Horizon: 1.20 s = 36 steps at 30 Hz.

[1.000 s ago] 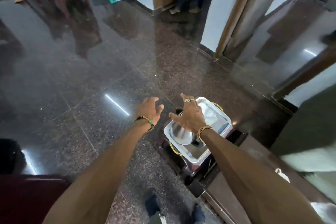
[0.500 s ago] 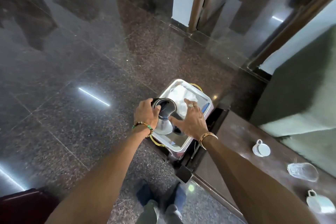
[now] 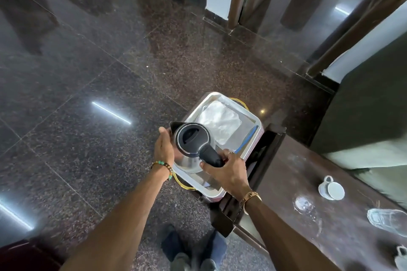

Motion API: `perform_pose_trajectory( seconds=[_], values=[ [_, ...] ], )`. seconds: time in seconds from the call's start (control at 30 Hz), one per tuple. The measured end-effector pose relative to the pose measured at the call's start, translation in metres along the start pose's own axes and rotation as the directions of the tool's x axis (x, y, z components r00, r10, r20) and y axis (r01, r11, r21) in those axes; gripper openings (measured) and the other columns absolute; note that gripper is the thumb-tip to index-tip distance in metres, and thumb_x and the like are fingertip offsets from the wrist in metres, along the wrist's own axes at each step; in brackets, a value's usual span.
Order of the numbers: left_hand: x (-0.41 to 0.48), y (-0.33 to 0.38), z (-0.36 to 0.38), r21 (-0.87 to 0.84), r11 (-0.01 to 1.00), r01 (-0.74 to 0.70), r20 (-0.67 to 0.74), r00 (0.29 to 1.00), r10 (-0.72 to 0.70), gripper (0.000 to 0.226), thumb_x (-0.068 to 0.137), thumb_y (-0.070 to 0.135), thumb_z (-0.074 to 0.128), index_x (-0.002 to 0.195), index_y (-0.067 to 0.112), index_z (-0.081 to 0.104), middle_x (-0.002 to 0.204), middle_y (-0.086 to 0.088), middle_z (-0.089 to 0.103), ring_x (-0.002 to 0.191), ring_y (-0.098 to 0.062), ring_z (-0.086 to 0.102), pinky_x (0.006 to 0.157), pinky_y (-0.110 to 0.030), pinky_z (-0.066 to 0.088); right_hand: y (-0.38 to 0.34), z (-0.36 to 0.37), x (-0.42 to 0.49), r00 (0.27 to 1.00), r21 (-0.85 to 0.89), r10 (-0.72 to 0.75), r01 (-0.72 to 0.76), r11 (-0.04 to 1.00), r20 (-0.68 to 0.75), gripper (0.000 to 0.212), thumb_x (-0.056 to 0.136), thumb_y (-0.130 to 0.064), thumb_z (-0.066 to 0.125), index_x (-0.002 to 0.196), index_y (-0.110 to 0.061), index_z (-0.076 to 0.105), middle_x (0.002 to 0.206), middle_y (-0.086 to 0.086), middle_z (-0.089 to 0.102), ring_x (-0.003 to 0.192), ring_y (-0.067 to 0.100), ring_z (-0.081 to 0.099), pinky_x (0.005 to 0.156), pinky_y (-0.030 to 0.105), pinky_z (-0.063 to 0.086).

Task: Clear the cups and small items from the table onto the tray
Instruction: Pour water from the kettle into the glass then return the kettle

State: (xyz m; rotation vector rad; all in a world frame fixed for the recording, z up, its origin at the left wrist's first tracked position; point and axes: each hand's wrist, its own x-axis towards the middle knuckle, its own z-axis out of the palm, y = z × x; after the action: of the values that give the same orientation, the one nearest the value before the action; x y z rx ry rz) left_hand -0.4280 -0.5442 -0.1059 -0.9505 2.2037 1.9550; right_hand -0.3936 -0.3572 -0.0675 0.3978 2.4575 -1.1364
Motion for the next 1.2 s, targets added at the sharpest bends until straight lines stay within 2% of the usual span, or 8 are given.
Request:
perform_pose_trajectory(
  seconds=[0.1, 0.23, 0.37, 0.5, 0.63, 0.83, 1.07, 1.2],
  values=[
    [0.023, -0.010, 0.008, -0.104, 0.991, 0.081, 0.006, 0.997, -0.081, 0.063, 0.090, 0.072, 0.025, 0.084, 0.030, 0.073, 0.085, 0.007, 0.075, 0.086, -0.007, 0.069, 0.082, -0.032, 0.054, 0.006, 0.010, 0.012, 0.997, 0.086, -0.025, 0.019, 0.996, 0.068, 0.043, 0.057, -0.064, 0.075, 0.062, -0.024, 0.062, 0.047, -0.013, 0.054, 0.041, 0.003, 0.048, 0.041, 0.016, 0.039],
    [0.045, -0.025, 0.013, -0.329, 0.924, 0.197, 0.067, 0.980, -0.186, 0.060, 0.080, 0.068, 0.048, 0.088, 0.015, 0.076, 0.102, -0.018, 0.072, 0.105, -0.037, 0.065, 0.100, -0.054, 0.047, 0.017, 0.021, 0.021, 0.996, 0.169, -0.071, 0.061, 0.984, 0.052, 0.049, 0.062, -0.055, 0.081, 0.063, -0.009, 0.063, 0.050, -0.006, 0.052, 0.044, 0.010, 0.045, 0.043, 0.030, 0.043],
    [0.045, -0.024, 0.014, -0.415, 0.881, 0.228, 0.073, 0.973, -0.217, 0.057, 0.076, 0.063, 0.056, 0.089, 0.011, 0.075, 0.104, -0.023, 0.070, 0.102, -0.039, 0.065, 0.101, -0.057, 0.046, 0.016, 0.028, 0.014, 0.997, 0.210, -0.067, 0.060, 0.976, 0.024, 0.051, 0.062, -0.055, 0.080, 0.061, -0.008, 0.061, 0.053, 0.009, 0.063, 0.046, 0.026, 0.063, 0.042, 0.040, 0.055],
    [0.027, -0.006, 0.009, -0.415, 0.878, 0.240, 0.114, 0.971, -0.211, 0.054, 0.081, 0.054, 0.053, 0.096, 0.006, 0.072, 0.113, -0.029, 0.065, 0.110, -0.043, 0.061, 0.102, -0.057, 0.044, 0.008, 0.020, -0.011, 0.996, 0.174, -0.074, 0.080, 0.981, -0.043, 0.046, 0.058, -0.064, 0.073, 0.052, -0.021, 0.056, 0.044, -0.011, 0.057, 0.037, 0.005, 0.048, 0.038, 0.020, 0.044],
    [-0.005, 0.025, 0.005, -0.395, 0.887, 0.237, 0.154, 0.969, -0.191, 0.045, 0.093, 0.046, 0.048, 0.093, 0.009, 0.073, 0.112, -0.029, 0.065, 0.111, -0.044, 0.060, 0.103, -0.056, 0.044, -0.003, 0.002, -0.045, 0.998, 0.273, -0.031, 0.045, 0.961, -0.054, 0.052, 0.057, -0.060, 0.076, 0.063, -0.009, 0.065, 0.052, 0.000, 0.065, 0.043, 0.010, 0.053, 0.043, 0.033, 0.051],
    [-0.055, 0.085, 0.008, -0.337, 0.909, 0.248, 0.280, 0.948, -0.155, 0.044, 0.097, 0.039, 0.046, 0.086, 0.007, 0.075, 0.092, -0.015, 0.072, 0.087, -0.026, 0.068, 0.087, -0.042, 0.053, -0.024, -0.033, -0.099, 0.965, 0.278, -0.055, 0.129, 0.952, -0.258, 0.046, 0.056, -0.060, 0.076, 0.052, -0.023, 0.050, 0.046, -0.006, 0.034, 0.047, 0.006, 0.026, 0.044, 0.027, 0.030],
    [-0.094, 0.133, 0.033, -0.254, 0.933, 0.255, 0.381, 0.913, -0.146, 0.031, 0.085, 0.036, 0.063, 0.085, 0.007, 0.074, 0.095, -0.014, 0.070, 0.091, -0.028, 0.063, 0.092, -0.042, 0.053, -0.033, -0.067, -0.148, 0.913, 0.309, 0.025, 0.112, 0.944, -0.406, 0.044, 0.057, -0.059, 0.074, 0.048, -0.021, 0.053, 0.042, -0.008, 0.040, 0.041, 0.004, 0.032, 0.043, 0.027, 0.034],
    [-0.136, 0.154, 0.057, -0.177, 0.968, 0.181, 0.617, 0.786, -0.034, 0.039, 0.084, 0.033, 0.057, 0.102, 0.002, 0.072, 0.102, -0.017, 0.071, 0.095, -0.029, 0.065, 0.084, -0.038, 0.056, -0.023, -0.086, -0.189, 0.845, 0.316, 0.123, 0.057, 0.947, -0.520, 0.046, 0.057, -0.065, 0.070, 0.049, -0.023, 0.054, 0.041, -0.008, 0.042, 0.040, 0.005, 0.035, 0.041, 0.021, 0.034]
  ],
)
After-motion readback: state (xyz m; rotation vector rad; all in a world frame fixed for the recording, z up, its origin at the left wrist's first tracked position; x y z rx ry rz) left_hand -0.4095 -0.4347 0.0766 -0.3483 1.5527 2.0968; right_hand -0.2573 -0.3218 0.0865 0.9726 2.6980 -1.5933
